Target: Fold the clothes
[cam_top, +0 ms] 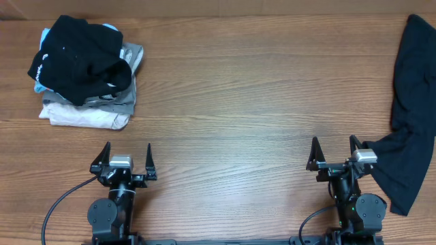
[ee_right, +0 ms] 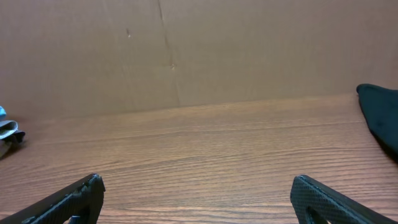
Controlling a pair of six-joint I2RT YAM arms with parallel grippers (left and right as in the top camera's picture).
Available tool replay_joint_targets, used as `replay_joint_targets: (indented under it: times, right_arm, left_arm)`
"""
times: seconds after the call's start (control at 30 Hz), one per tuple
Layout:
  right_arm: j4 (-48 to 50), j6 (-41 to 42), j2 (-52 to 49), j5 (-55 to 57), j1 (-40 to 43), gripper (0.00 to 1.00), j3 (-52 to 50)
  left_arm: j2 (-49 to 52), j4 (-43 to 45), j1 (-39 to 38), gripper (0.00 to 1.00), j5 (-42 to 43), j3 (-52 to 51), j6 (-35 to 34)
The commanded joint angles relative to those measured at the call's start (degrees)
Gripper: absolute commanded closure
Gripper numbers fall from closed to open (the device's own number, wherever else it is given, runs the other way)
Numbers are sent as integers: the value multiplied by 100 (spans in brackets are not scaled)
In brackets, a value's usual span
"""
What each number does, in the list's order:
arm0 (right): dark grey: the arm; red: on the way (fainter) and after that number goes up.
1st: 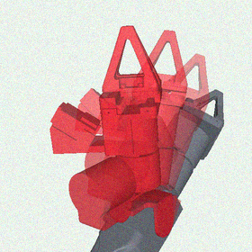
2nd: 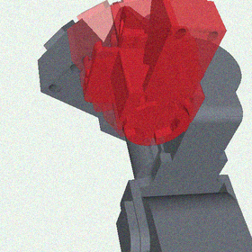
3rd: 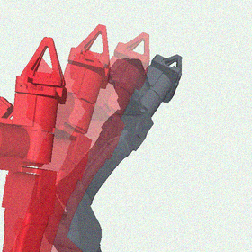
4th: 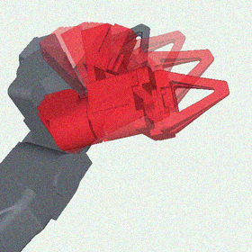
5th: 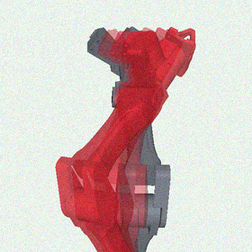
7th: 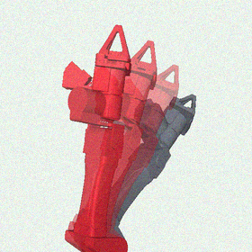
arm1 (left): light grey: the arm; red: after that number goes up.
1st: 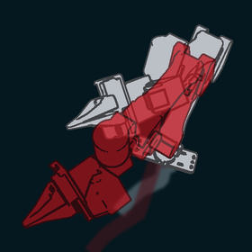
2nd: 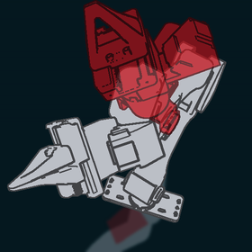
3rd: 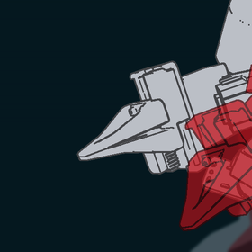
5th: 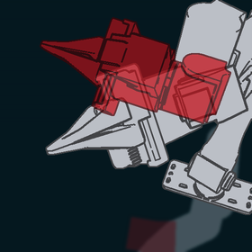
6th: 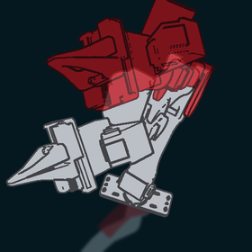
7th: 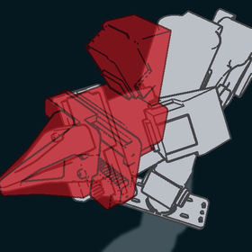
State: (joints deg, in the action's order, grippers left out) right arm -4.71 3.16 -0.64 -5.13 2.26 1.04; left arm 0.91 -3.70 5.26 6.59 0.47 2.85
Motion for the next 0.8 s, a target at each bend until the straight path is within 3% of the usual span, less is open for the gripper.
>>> replay_joint_targets:
  times: [0.0,0.77]
  right_arm:
    - [33,-17,48,-9,15,0,-57]
    - [37,-17,48,-11,15,0,-57]
  left_arm:
    - [-63,-17,-4,0,-79,-20,-116]
    - [-63,-37,-4,0,-273,-20,-116]
